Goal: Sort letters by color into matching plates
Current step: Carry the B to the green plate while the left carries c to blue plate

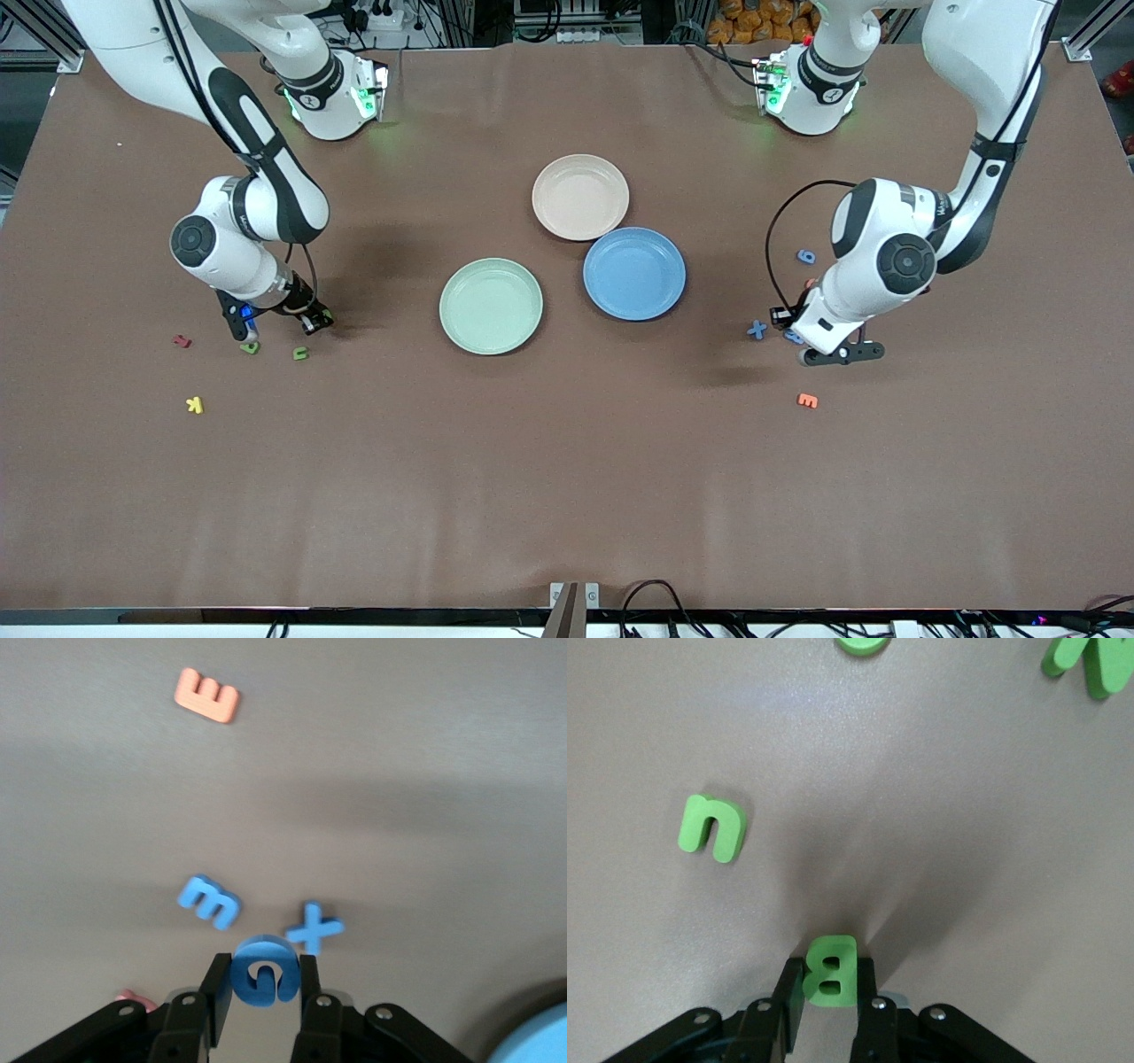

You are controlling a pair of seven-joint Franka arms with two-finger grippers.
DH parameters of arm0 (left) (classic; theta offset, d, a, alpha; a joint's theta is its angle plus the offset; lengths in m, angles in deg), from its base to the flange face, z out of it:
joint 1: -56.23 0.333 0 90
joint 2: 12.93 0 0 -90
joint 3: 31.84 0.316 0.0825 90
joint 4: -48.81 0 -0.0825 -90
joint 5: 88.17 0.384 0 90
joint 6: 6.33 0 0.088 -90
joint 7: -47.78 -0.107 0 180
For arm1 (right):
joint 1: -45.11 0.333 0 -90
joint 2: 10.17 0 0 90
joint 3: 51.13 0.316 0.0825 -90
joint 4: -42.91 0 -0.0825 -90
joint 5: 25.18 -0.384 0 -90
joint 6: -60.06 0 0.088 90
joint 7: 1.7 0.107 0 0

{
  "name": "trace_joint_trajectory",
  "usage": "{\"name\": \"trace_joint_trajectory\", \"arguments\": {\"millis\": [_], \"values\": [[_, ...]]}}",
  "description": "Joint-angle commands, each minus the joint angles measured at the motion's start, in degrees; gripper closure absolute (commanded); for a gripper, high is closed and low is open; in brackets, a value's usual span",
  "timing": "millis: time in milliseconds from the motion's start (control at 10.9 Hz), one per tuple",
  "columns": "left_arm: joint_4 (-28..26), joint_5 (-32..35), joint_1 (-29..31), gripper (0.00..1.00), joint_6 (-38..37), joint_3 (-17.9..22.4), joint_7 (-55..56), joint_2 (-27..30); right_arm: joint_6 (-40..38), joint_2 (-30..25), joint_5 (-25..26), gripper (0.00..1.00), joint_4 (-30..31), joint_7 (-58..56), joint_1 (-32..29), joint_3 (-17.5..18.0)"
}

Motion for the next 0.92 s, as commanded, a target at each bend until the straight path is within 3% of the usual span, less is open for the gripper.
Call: {"name": "trace_joint_trajectory", "arguments": {"millis": [0,368,827], "values": [[0.9,1.07,-1.57,1.0,-1.96,-3.71,9.76,0.3,-0.42,-1.74,0.36,0.78,1.06,-3.36,0.34,-0.11],[0.9,1.15,-8.95,1.0,-1.96,-3.81,19.27,0.13,-1.04,-2.18,1.25,0.83,-0.17,-21.07,1.22,0.15],[0.9,1.15,-14.23,1.0,-1.96,-3.81,27.72,0.13,-4.47,-2.36,1.25,0.82,-0.53,-47.9,1.13,0.06]]}}
